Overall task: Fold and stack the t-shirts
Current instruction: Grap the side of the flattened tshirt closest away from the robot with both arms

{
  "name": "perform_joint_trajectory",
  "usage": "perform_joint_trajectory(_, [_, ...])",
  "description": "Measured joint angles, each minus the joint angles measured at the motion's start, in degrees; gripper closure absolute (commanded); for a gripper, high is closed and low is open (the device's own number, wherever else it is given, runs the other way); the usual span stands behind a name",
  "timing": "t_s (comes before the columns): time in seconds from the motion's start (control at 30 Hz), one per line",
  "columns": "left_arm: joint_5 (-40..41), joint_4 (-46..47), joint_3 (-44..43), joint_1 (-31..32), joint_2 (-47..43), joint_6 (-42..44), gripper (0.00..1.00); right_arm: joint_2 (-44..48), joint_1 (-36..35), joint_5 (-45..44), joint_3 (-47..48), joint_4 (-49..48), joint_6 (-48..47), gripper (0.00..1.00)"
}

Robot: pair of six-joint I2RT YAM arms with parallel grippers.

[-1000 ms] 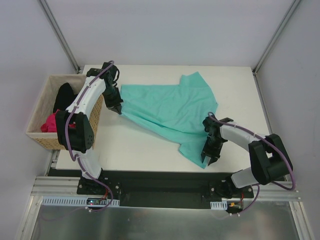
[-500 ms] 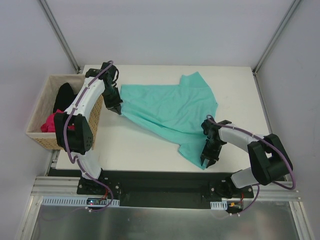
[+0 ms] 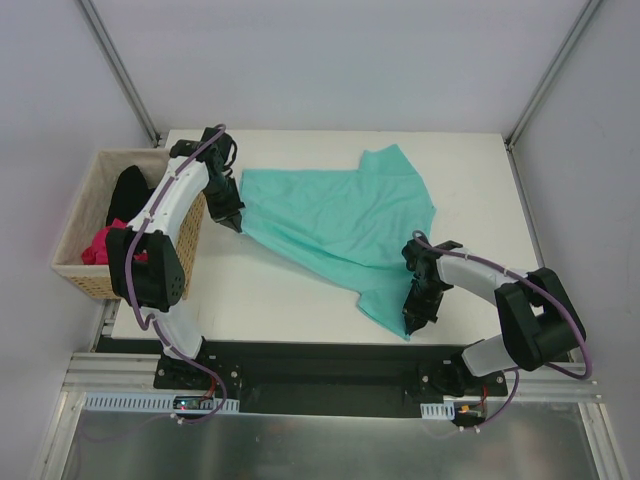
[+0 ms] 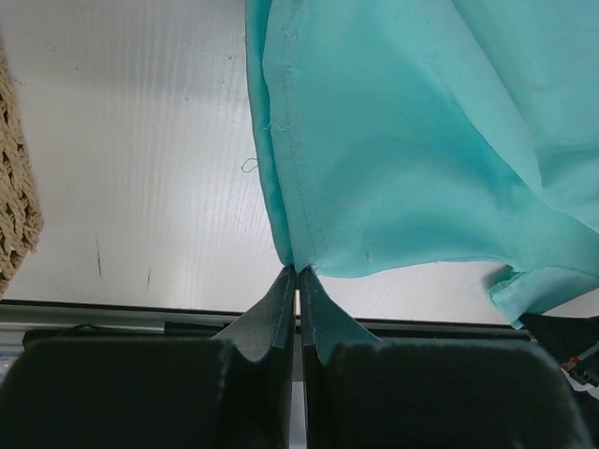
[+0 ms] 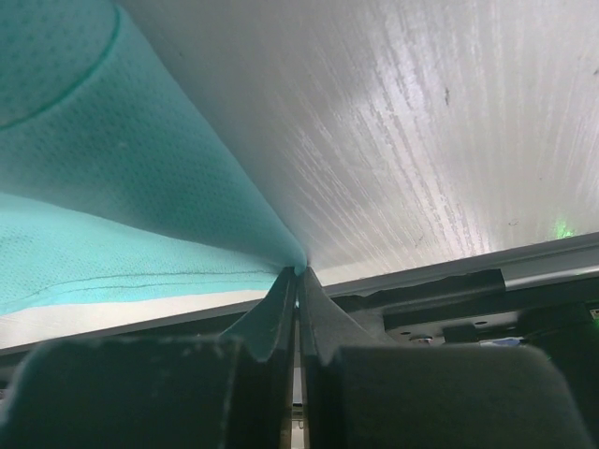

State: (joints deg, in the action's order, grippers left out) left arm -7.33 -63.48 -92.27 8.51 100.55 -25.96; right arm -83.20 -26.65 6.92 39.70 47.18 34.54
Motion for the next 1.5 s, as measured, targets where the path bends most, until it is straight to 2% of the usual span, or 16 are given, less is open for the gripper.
perform_joint_trajectory(0.27, [0.02,0.0,0.31,-0.02,-0.07,0.02,1.0,0.11,-1.03,-1.81,1.6,1.25,0.0,0.99])
perform_joint_trajectory(0.53, [0.04,-0.02,0.31,-0.02,-0.55,0.02,1.0,2.36,-1.79,-9.88,13.57,4.48,-0.59,0.99])
perform_joint_trajectory(0.67, [0.17,-0.02,0.63,-0.02,-2.08,0.0,1.0,2.51,-1.79,-12.31,16.52,4.94,-1.2,0.99])
perform_joint_trajectory(1.07, [1.95,-3.3,6.4,-0.02,-9.18,-0.09,1.0,4.17,-1.79,-14.08,16.83,5.99,-2.23,0.99])
perform_joint_trajectory(1.27, [2.03,-5.07,11.17,0.0,-13.97,-0.44,1.0,9.09,-1.79,-16.76,17.51,5.62,-2.21,0.99])
perform_joint_trajectory(1.5, [2.14,-5.95,12.94,0.0,-14.34,-0.55,1.0,14.08,-1.79,-19.93,18.38,4.35,-2.34,0.99])
